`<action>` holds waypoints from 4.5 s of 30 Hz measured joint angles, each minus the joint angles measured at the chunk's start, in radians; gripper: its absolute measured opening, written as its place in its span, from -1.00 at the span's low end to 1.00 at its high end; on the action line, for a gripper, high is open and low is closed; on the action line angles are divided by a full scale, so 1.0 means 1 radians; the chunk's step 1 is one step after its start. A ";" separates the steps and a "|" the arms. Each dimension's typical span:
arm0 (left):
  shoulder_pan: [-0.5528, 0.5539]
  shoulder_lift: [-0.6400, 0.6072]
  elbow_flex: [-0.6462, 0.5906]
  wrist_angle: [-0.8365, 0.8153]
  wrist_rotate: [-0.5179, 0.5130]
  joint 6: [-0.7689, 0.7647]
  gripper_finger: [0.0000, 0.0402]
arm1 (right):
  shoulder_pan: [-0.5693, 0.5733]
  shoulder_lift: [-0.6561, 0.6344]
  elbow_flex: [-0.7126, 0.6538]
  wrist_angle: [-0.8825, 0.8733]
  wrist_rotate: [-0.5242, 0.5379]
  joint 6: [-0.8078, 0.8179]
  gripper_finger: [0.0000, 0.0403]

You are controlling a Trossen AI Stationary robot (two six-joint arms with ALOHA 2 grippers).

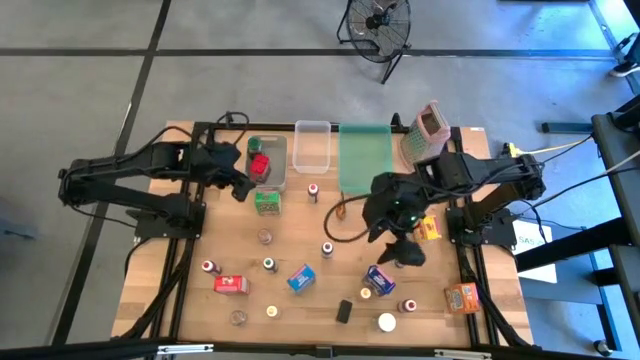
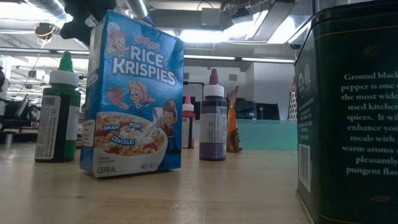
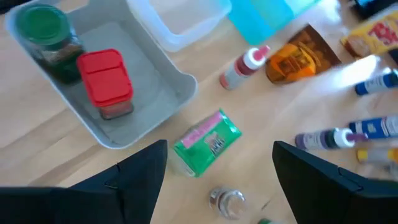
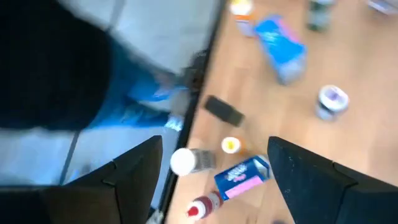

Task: Pick & Place Kitchen Items
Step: Put the purple food coloring bottle into the transparent bin

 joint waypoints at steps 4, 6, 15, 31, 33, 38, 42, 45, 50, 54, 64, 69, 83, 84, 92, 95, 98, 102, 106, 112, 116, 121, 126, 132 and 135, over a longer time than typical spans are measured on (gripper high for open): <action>-0.043 0.000 0.000 0.000 -0.002 0.050 0.43 | 0.029 0.000 0.000 -0.018 0.133 0.264 0.46; -0.052 -0.001 0.000 0.000 -0.003 0.103 0.42 | 0.043 0.000 0.000 -0.015 0.188 0.342 0.46; -0.089 -0.012 0.000 -0.001 0.095 0.204 0.42 | 0.099 0.072 0.000 0.062 0.624 0.318 0.46; -0.209 -0.154 -0.001 0.008 -0.009 0.212 0.43 | 0.102 0.317 0.000 0.308 0.579 0.484 0.46; -0.227 -0.162 -0.001 0.008 -0.020 0.213 0.42 | 0.102 0.325 0.000 0.292 0.583 0.504 0.46; -0.269 -0.162 -0.001 0.008 -0.069 0.212 0.43 | 0.100 0.336 0.000 0.213 0.615 0.566 0.46; -0.297 -0.162 -0.001 0.008 -0.083 0.212 0.42 | 0.081 0.344 0.000 0.092 0.605 0.779 0.46; -0.312 -0.162 -0.001 0.008 -0.084 0.212 0.43 | 0.069 0.344 0.000 0.048 0.564 0.873 0.46; -0.321 -0.162 -0.001 0.008 -0.105 0.218 0.43 | 0.060 0.344 0.000 0.075 0.489 0.966 0.46; -0.321 -0.162 -0.001 0.008 -0.159 0.222 0.43 | 0.059 0.354 0.000 0.090 0.486 1.021 0.46; -0.321 -0.162 -0.001 0.008 -0.157 0.222 0.43 | 0.052 0.433 0.000 0.098 0.469 1.062 0.46; -0.321 -0.162 -0.001 0.008 -0.158 0.227 0.42 | 0.034 0.456 0.000 0.076 0.474 1.080 0.46; -0.321 -0.162 -0.001 0.007 -0.159 0.229 0.43 | 0.020 0.516 0.000 0.101 0.484 1.030 0.46; -0.321 -0.162 -0.001 0.007 -0.159 0.230 0.43 | 0.017 0.519 0.001 0.111 0.485 1.029 0.46; -0.321 -0.162 -0.001 0.007 -0.159 0.230 0.43 | 0.005 0.536 -0.001 0.104 0.493 0.995 0.46; -0.321 -0.162 -0.001 0.007 -0.159 0.231 0.43 | 0.004 0.544 0.000 0.102 0.492 0.984 0.46; -0.321 -0.162 -0.001 0.007 -0.159 0.231 0.42 | 0.004 0.554 0.000 0.112 0.492 0.978 0.46; -0.321 -0.162 -0.001 0.007 -0.159 0.231 0.43 | 0.004 0.555 0.000 0.106 0.492 0.971 0.46; -0.321 -0.162 -0.001 0.007 -0.159 0.231 0.42 | 0.002 0.555 0.000 0.106 0.492 0.971 0.46; -0.321 -0.162 -0.001 0.007 -0.159 0.231 0.43 | 0.001 0.569 0.000 0.110 0.483 0.971 0.46; -0.321 -0.162 -0.001 0.006 -0.159 0.238 0.42 | 0.001 0.587 0.000 0.117 0.459 0.970 0.46; -0.321 -0.162 -0.001 0.006 -0.161 0.239 0.43 | 0.001 0.599 0.000 0.116 0.477 0.969 0.46; -0.321 -0.162 -0.001 0.006 -0.162 0.239 0.43 | 0.000 0.613 -0.001 0.123 0.466 0.960 0.44; -0.321 -0.162 -0.001 0.006 -0.162 0.240 0.42 | 0.000 0.619 0.000 0.127 0.466 0.945 0.23; -0.321 -0.162 -0.001 0.006 -0.162 0.240 0.43 | -0.001 0.619 0.000 0.128 0.466 0.942 0.09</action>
